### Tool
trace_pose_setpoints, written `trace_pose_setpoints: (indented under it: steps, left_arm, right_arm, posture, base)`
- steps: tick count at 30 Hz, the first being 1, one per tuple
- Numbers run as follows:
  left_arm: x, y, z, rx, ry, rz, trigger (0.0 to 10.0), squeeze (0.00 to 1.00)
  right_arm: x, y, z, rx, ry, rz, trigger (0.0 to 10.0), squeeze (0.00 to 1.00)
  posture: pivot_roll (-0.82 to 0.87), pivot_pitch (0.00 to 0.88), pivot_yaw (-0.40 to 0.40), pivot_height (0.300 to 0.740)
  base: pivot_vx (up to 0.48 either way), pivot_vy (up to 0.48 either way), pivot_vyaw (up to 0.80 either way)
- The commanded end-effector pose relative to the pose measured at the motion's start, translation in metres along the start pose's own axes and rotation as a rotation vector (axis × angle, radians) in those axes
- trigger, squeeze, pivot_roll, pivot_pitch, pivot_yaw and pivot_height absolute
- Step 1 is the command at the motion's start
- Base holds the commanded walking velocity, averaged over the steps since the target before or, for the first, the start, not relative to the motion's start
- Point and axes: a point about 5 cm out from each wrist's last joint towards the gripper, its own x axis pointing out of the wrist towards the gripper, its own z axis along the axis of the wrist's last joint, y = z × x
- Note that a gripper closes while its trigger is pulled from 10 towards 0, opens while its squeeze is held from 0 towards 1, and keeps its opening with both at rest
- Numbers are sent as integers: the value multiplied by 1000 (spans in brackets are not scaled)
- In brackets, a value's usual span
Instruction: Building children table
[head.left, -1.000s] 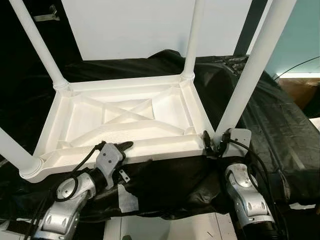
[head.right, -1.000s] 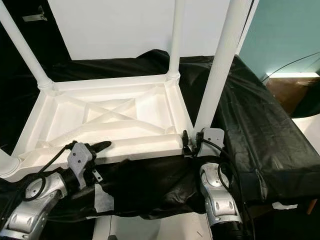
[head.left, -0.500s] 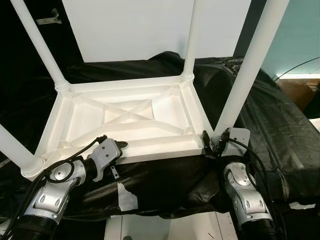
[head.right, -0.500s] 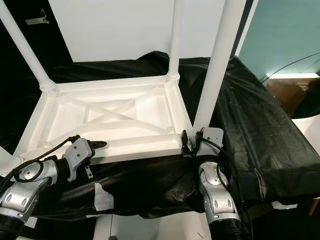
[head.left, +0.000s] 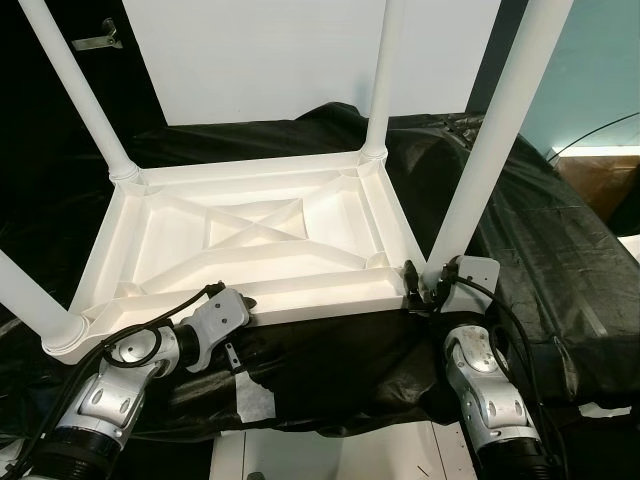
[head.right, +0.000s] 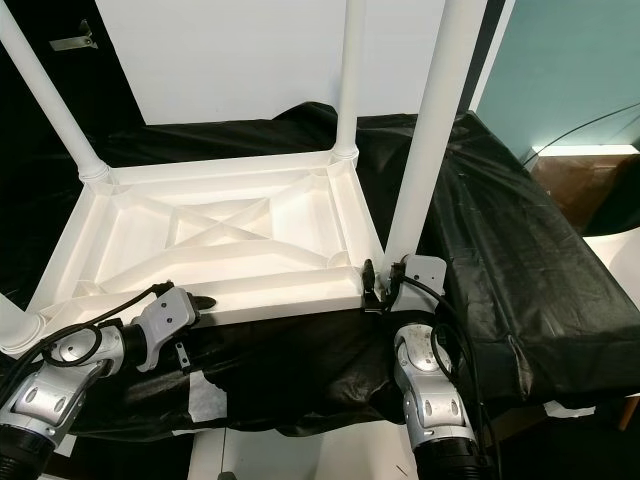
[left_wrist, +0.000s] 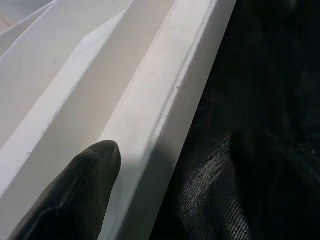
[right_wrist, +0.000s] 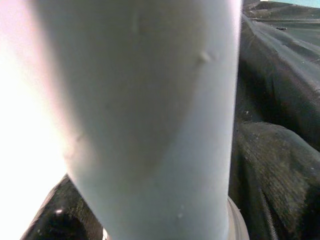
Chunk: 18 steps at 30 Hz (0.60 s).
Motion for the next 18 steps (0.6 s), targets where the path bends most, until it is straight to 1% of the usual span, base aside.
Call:
trace_pose_setpoints:
  steps: [1, 2, 4, 6, 7, 8, 10, 15, 18]
  left_arm:
    - [4, -4, -7, -15, 33, -6, 10000, 0]
    - [4, -5, -7, -18, 32, -7, 10000, 0]
    - [4, -5, -7, -18, 32, -7, 10000, 0]
    - [5, -6, -8, -23, 31, -7, 10000, 0]
    - [5, -6, -8, -24, 31, -7, 10000, 0]
    - [5, -6, -8, -24, 31, -7, 10000, 0]
    - [5, -7, -9, -26, 32, -7, 10000, 0]
    - [6, -9, -9, -22, 27, -10, 10000, 0]
    - [7, -9, -10, -23, 26, -9, 10000, 0]
  right_arm:
    - [-3, 0, -11, -8, 49, -4, 10000, 0]
    - [-3, 1, -8, -37, 29, 7, 10000, 0]
    - [-3, 1, -8, -37, 29, 7, 10000, 0]
    - [-2, 7, 6, -148, -53, 42, 10000, 0]
    - [-2, 8, 11, -184, -81, 51, 10000, 0]
    - [-2, 8, 11, -184, -81, 51, 10000, 0]
    - [-1, 12, 17, -229, -114, 68, 10000, 0]
    - [-1, 16, 27, -210, -157, 94, 10000, 0]
    - [0, 18, 32, -221, -176, 99, 10000, 0]
  posture:
    - [14, 30, 9, 740]
    - [14, 30, 9, 740]
    - [14, 30, 9, 740]
    - [13, 33, 8, 740]
    - [13, 33, 8, 740]
    - [13, 33, 8, 740]
    - [12, 35, 9, 740]
    - [10, 37, 9, 740]
    - [9, 34, 9, 740]
  base:
    - [0, 0, 0]
    - [0, 0, 0]
    - [0, 0, 0]
    - [0, 0, 0]
    - [0, 0, 0]
    - [0, 0, 0]
    - [0, 0, 0]
    - [0, 0, 0]
    - [0, 0, 0]
